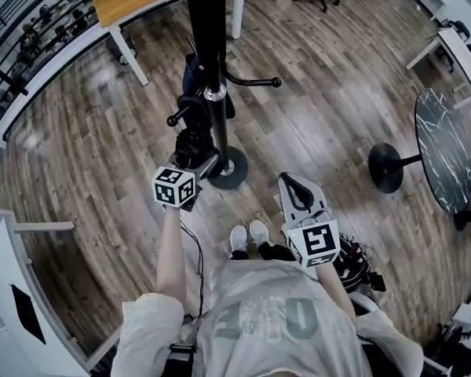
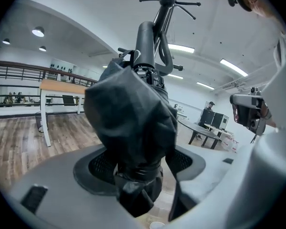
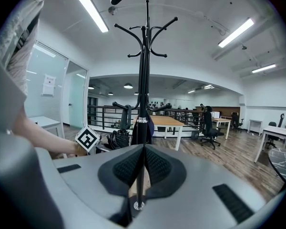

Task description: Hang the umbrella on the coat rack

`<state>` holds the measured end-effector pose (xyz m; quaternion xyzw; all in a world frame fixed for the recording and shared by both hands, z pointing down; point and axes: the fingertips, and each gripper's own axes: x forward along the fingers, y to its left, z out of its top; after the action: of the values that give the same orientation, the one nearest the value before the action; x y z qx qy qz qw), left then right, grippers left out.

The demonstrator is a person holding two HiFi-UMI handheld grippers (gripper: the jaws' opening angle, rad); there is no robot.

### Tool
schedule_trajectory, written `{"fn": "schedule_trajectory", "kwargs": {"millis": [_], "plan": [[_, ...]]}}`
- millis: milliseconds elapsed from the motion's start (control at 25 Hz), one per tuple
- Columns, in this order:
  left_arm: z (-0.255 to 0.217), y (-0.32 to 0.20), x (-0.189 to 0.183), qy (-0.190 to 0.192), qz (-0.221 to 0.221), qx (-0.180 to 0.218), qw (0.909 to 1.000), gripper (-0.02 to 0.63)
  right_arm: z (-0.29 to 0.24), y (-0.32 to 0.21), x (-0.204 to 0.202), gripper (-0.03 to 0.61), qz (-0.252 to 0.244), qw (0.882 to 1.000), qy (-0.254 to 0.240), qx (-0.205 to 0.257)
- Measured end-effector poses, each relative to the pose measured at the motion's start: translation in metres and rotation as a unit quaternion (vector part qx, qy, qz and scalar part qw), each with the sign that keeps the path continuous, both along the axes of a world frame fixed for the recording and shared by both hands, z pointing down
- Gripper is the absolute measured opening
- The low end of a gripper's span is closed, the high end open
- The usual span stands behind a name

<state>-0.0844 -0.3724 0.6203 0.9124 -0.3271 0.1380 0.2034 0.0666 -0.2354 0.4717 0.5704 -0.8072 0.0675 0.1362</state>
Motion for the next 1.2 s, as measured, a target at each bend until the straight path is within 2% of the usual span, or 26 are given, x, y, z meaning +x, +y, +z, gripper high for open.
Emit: {"fn": "schedule_trajectory", "kwargs": {"millis": [120, 440, 800, 1040, 1200], "plan": [[0.003, -0.003, -0.003, 0.008, -0.02, 0.001, 0.9998, 0.305, 0.003, 0.003, 0.003, 0.031, 0.001, 1.0, 0.0, -0.003], [-0.008, -0.009, 0.0, 0.015, -0.031, 0.015, 0.9993, 0.305, 0.002, 0.008, 0.007, 0.031, 0.0, 1.0, -0.003, -0.001], [-0.014, 0.0, -0.009, -0.004, -0.048, 0.021, 0.9986, 0.305, -0.006, 0.009, 0.012, 0.031, -0.006, 1.0, -0.011, 0.013], [-0.029, 0.016, -0.024, -0.022, -0.073, 0.039, 0.9963, 0.305, -0.013, 0.006, 0.0, 0.031, -0.033, 0.999, -0.023, 0.025], [-0.065, 0.024, -0.036, -0.039, -0.088, 0.085, 0.9917, 0.305, -0.019, 0.004, -0.012, 0.031, -0.057, 0.997, -0.032, 0.033]]}}
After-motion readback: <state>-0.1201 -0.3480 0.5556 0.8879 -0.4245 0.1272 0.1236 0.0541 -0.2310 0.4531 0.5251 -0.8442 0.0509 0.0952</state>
